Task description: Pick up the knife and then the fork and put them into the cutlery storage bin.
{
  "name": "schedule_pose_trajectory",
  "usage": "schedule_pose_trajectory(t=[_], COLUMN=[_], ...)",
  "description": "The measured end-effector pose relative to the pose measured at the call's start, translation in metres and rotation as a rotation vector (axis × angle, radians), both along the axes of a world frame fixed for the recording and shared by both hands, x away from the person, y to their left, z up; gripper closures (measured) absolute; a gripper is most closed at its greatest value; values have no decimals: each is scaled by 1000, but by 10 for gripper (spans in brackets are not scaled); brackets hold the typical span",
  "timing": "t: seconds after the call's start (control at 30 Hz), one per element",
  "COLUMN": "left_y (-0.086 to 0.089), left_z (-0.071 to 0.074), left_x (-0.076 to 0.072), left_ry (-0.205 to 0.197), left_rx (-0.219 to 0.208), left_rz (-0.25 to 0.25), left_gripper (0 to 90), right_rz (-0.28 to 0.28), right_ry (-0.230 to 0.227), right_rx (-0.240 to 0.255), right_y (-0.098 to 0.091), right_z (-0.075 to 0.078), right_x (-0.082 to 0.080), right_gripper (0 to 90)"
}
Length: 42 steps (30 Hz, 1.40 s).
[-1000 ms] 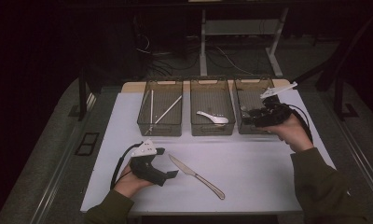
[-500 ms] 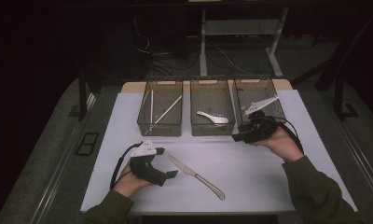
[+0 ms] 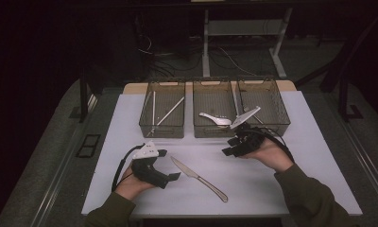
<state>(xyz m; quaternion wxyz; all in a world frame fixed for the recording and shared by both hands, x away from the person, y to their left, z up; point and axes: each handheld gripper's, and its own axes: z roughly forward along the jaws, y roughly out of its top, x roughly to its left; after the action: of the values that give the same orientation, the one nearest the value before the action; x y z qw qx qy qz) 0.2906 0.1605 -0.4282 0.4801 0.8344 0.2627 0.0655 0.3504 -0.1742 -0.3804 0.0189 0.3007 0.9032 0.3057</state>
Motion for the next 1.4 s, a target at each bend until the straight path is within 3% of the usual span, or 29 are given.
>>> schedule_pose_trajectory(t=[0.43, 0.7, 0.87, 1.1, 1.4], left_y=[0, 0, 0, 0, 0], left_z=[0, 0, 0, 0, 1], left_x=[0, 0, 0, 0, 0], left_ry=[-4, -2, -2, -1, -4], left_rx=[0, 0, 1, -2, 7], left_rz=[-5, -3, -4, -1, -6], left_gripper=[0, 0, 0, 0, 0], right_rz=[136, 198, 223, 248, 267], right_ry=[36, 85, 119, 130, 117], right_rx=[-82, -126, -148, -194, -250], right_y=[44, 63, 72, 84, 93], right_z=[-12, -22, -24, -34, -41], right_x=[-20, -31, -36, -41, -44], right_gripper=[556, 588, 612, 627, 675])
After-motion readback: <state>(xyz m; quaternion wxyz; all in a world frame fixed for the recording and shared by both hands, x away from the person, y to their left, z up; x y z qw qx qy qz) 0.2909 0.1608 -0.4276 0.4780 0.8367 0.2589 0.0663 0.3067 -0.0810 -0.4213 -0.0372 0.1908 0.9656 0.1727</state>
